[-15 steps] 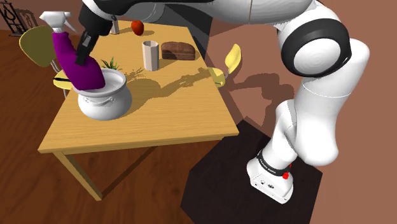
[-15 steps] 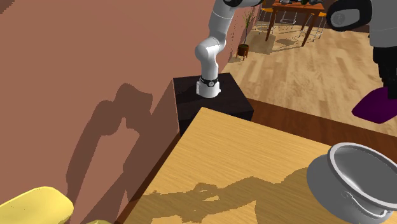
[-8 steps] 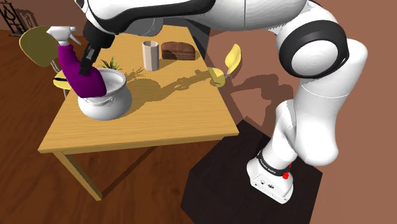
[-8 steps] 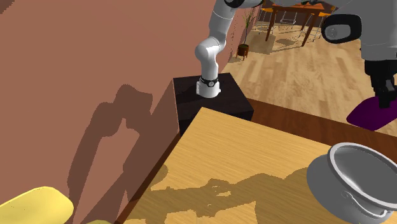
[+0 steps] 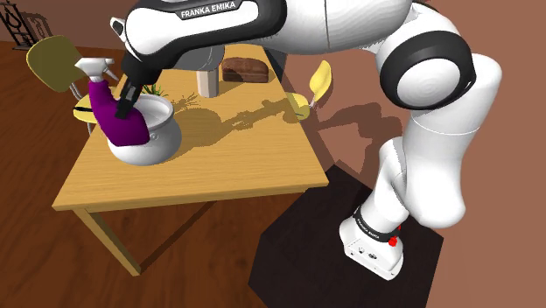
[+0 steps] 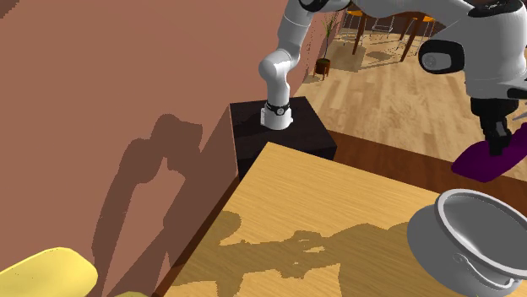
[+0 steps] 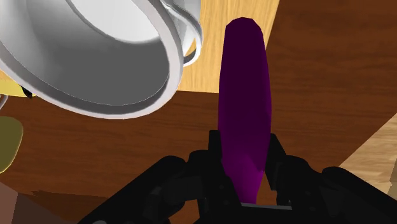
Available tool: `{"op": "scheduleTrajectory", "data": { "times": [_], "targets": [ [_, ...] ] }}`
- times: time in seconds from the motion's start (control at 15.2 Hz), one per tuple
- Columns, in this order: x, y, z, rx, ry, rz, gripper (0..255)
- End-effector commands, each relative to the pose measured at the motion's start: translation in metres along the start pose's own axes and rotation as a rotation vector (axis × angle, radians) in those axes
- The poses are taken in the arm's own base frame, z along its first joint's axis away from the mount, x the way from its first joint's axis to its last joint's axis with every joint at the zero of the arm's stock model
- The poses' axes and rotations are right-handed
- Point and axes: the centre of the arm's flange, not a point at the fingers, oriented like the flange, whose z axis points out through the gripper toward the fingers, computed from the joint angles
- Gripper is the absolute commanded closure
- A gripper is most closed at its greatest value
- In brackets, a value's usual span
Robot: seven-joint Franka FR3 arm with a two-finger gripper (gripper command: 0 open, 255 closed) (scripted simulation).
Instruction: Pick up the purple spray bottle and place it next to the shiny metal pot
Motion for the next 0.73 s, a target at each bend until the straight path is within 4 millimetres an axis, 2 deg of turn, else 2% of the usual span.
{"op": "scheduleTrajectory", "data": {
  "times": [0.0,0.66],
  "targets": [
    [-0.006,0.001,0.008,-0.001,0.001,0.000,255],
    [-0.034,0.001,0.053,-0.001,0.001,0.000,255]
  ]
}}
